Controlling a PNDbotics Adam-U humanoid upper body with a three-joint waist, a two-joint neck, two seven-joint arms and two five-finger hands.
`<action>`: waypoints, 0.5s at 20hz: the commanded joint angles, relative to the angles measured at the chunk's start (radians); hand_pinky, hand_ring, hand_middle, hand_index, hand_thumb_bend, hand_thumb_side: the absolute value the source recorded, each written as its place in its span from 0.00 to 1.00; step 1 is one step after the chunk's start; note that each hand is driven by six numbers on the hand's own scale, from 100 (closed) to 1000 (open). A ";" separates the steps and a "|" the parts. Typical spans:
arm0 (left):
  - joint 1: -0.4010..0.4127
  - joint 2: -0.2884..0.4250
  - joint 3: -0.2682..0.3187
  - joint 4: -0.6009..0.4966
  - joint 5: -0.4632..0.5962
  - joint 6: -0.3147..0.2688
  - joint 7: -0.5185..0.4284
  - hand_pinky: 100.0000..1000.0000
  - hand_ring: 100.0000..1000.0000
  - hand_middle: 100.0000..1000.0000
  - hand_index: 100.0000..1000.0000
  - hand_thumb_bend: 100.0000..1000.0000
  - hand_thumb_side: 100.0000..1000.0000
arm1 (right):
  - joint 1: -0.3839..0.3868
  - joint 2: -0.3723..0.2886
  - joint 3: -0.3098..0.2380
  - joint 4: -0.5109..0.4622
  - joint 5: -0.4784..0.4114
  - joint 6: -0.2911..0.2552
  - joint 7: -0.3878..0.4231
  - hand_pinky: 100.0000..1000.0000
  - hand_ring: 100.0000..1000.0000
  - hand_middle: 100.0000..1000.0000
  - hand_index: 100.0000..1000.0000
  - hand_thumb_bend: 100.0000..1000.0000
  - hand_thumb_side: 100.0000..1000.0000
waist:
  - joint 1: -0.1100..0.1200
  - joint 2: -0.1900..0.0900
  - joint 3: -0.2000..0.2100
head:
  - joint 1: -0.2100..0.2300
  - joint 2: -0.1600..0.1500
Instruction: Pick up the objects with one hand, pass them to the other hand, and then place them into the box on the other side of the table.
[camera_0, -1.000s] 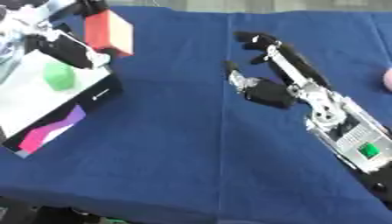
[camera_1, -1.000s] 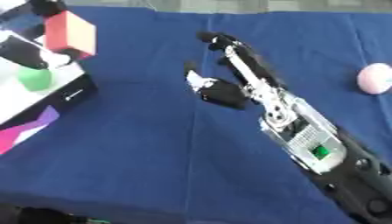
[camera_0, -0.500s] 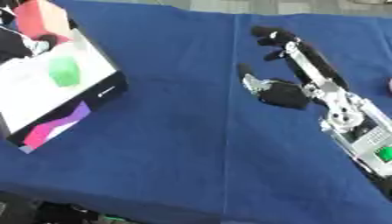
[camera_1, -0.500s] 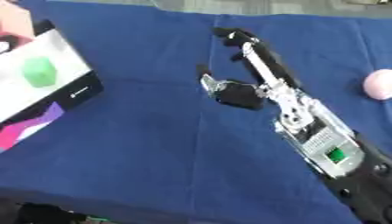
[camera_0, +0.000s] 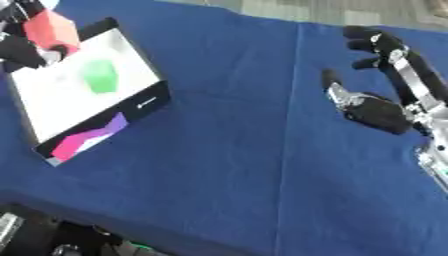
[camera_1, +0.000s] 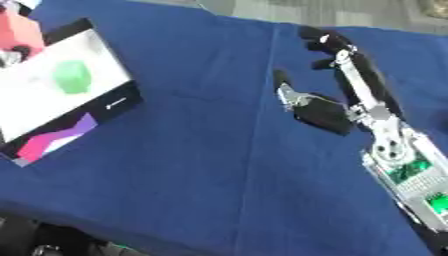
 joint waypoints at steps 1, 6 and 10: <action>-0.008 0.026 0.027 0.028 0.002 -0.010 0.018 0.72 0.58 0.48 0.35 0.08 0.00 | -0.017 -0.029 -0.016 -0.021 -0.011 -0.010 -0.011 0.74 0.88 0.86 0.90 0.14 0.32 | 0.003 -0.012 -0.002 | 0.025 -0.017; -0.008 0.013 0.026 0.077 -0.003 -0.028 0.027 0.73 0.59 0.50 0.45 0.17 0.00 | -0.019 -0.027 -0.018 -0.021 -0.014 -0.011 -0.017 0.74 0.87 0.85 0.89 0.14 0.32 | 0.000 -0.005 -0.009 | 0.036 -0.023; -0.009 0.006 0.025 0.116 -0.023 -0.051 0.022 0.76 0.65 0.57 0.62 0.34 0.06 | -0.013 -0.025 -0.011 -0.021 0.000 -0.007 -0.014 0.74 0.87 0.84 0.88 0.15 0.32 | -0.003 0.000 -0.014 | 0.039 -0.020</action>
